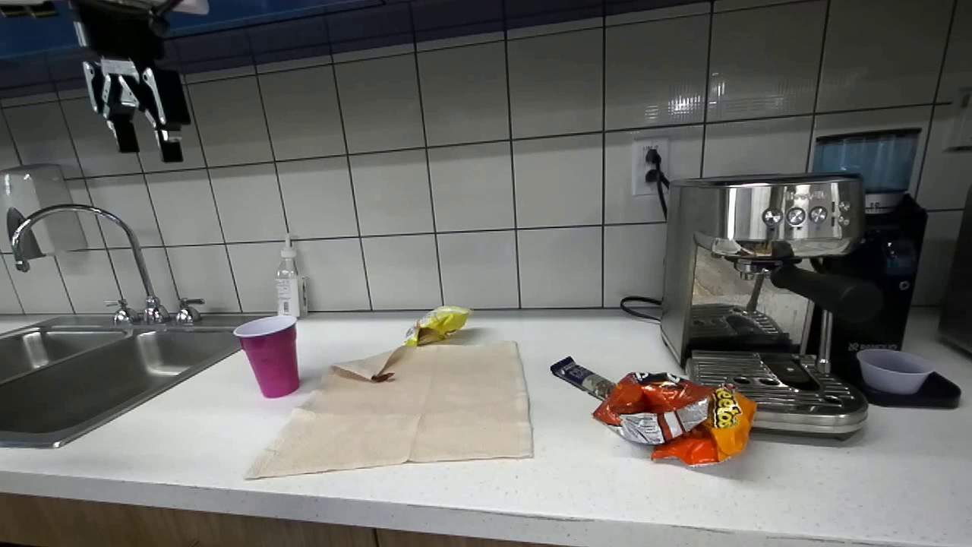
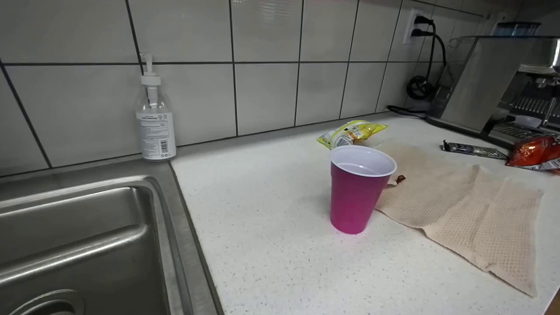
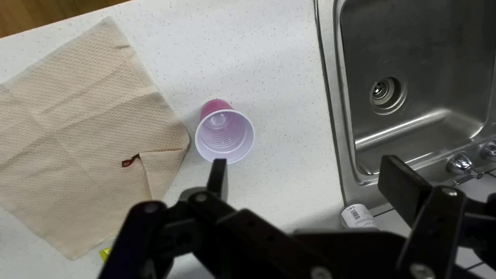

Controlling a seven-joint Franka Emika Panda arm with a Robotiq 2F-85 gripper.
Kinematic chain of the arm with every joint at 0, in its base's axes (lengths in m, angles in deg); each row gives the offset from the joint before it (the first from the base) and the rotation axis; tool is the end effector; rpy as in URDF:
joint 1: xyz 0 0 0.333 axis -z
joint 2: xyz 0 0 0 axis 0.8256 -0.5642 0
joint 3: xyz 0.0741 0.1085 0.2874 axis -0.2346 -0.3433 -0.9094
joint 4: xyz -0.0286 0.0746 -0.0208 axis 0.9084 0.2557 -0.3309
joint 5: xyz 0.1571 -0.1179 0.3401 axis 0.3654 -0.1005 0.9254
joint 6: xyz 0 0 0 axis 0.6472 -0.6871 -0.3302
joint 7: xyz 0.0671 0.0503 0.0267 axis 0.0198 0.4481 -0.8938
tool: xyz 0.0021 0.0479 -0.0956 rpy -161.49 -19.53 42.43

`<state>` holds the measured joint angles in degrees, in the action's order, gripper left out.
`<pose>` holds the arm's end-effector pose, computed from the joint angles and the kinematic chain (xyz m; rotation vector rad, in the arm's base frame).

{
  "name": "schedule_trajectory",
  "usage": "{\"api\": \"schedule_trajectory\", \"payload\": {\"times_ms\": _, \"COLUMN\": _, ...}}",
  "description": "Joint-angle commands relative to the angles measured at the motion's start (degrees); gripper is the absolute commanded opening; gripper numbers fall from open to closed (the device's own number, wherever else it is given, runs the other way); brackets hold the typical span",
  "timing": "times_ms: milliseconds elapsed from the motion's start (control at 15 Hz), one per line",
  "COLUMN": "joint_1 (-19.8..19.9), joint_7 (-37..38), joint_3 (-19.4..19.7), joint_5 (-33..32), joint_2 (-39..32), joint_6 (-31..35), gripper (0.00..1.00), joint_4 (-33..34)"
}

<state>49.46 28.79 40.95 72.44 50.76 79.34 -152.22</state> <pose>0.4049 0.1633 0.5788 -2.9324 0.2439 -0.1648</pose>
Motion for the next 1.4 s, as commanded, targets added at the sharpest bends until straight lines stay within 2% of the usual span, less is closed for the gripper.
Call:
{"api": "schedule_trajectory", "payload": {"times_ms": 0, "joint_1": 0.1, "joint_7": 0.0, "joint_3": 0.0, "joint_5": 0.0, "joint_2": 0.0, "joint_6": -0.1, "gripper": 1.0, "joint_4": 0.1}}
{"api": "schedule_trajectory", "payload": {"times_ms": 600, "joint_1": -0.9, "joint_7": 2.0, "joint_3": -2.9, "joint_5": -1.0, "joint_2": 1.6, "joint_6": 0.3, "gripper": 1.0, "joint_4": -4.6}}
{"api": "schedule_trajectory", "payload": {"times_ms": 867, "joint_1": -0.4, "joint_7": 3.9, "joint_3": -4.7, "joint_5": -4.3, "joint_2": 2.7, "joint_6": 1.3, "gripper": 1.0, "joint_4": -8.0}}
{"api": "schedule_trajectory", "payload": {"times_ms": 1333, "joint_1": 0.1, "joint_7": 6.5, "joint_3": -5.5, "joint_5": -10.1, "joint_2": 3.9, "joint_6": 3.1, "gripper": 1.0, "joint_4": -12.8}}
